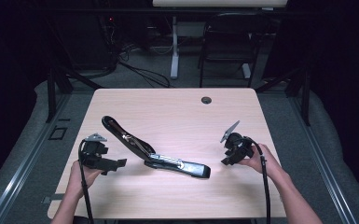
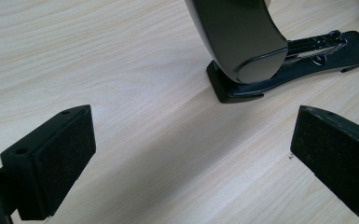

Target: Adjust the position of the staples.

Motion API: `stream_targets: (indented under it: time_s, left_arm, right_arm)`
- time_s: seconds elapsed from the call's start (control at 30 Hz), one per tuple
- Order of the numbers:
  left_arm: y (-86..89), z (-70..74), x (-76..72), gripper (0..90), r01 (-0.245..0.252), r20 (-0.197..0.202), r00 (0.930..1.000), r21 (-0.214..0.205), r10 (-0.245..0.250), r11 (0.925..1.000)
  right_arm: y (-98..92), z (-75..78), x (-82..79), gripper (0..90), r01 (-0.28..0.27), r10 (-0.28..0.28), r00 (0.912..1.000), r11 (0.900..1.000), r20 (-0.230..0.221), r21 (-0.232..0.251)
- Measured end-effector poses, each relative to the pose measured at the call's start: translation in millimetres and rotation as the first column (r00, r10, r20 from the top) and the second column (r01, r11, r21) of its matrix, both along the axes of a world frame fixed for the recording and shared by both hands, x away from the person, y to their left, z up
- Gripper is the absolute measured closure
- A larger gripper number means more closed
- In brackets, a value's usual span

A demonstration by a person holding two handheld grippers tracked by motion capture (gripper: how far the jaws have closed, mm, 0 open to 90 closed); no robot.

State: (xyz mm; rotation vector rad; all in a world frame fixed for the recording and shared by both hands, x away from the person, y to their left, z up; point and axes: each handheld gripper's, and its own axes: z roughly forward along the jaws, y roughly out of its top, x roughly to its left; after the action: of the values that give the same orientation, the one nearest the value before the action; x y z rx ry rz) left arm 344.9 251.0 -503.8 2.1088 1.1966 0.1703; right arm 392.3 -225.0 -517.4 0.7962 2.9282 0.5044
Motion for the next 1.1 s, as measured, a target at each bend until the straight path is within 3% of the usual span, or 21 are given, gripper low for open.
stream_targets:
  time_s: [0.2, 0.27, 0.33, 0.37, 0.53, 0.6, 0.7, 0.83, 1.0, 1.1]
  left_arm:
    - [0.4, -0.9, 0.3, 0.2, 0.003, -0.009, 1.0, -0.001, -0.003, 1.0]
    - [1.1, -1.7, 0.7, 0.2, 0.005, -0.013, 0.9999, -0.002, -0.005, 1.0]
    - [1.0, -2.1, 1.0, 0.2, 0.002, -0.014, 0.9999, -0.003, -0.002, 1.0]
    - [0.9, -2.2, 1.1, 0.2, 0.003, -0.015, 0.9999, -0.003, -0.003, 1.0]
    - [0.0, -2.3, 1.5, 0.2, 0.014, -0.022, 0.9996, 0.001, -0.014, 0.9999]
    - [-0.2, -1.4, 0.9, 0.2, 0.013, -0.014, 0.9998, 0.001, -0.013, 0.9999]
    - [0.1, -1.0, 0.4, 0.2, 0.006, -0.002, 1.0, -0.001, -0.006, 1.0]
    - [1.4, -0.8, 0.0, 0.2, -0.001, -0.002, 1.0, -0.005, 0.001, 1.0]
    - [1.9, -0.9, -0.1, 0.2, -0.002, -0.009, 1.0, 0.002, 0.002, 1.0]
    - [3.3, -1.2, -0.1, 0.2, -0.005, -0.009, 0.9999, 0.003, 0.005, 1.0]
  right_arm:
    - [9.0, -12.5, -6.2, 56.9, -0.132, 0.132, 0.9909, 0.9908, -0.028, -0.028]
    - [12.2, -15.9, -6.7, 57.0, -0.177, 0.176, 0.9842, 0.9817, -0.02, -0.069]
    - [14.4, -18.5, -7.3, 56.9, -0.21, 0.209, 0.9777, 0.9757, -0.017, -0.062]
    - [15.8, -19.8, -8.3, 56.9, -0.211, 0.21, 0.9775, 0.9762, -0.014, -0.051]
    - [16.0, -24.4, -8.2, 56.6, -0.249, 0.248, 0.9686, 0.965, -0.019, -0.083]
    - [14.6, -26.5, -7.7, 56.4, -0.246, 0.244, 0.9694, 0.9664, -0.026, -0.076]
    - [13.4, -26.8, -7.5, 47.4, -0.229, 0.228, 0.9734, 0.9708, -0.027, -0.072]
    - [10.4, -18.7, -11.7, 38.2, -0.175, 0.175, 0.9846, 0.9845, -0.011, -0.015]
    - [7.0, -5.9, -13.5, 27.5, -0.051, 0.05, 0.9985, 0.9984, 0.023, 0.025]
    - [8.0, -4.6, -13.9, 20.7, 0.055, -0.055, 0.9984, 0.9967, 0.011, 0.06]
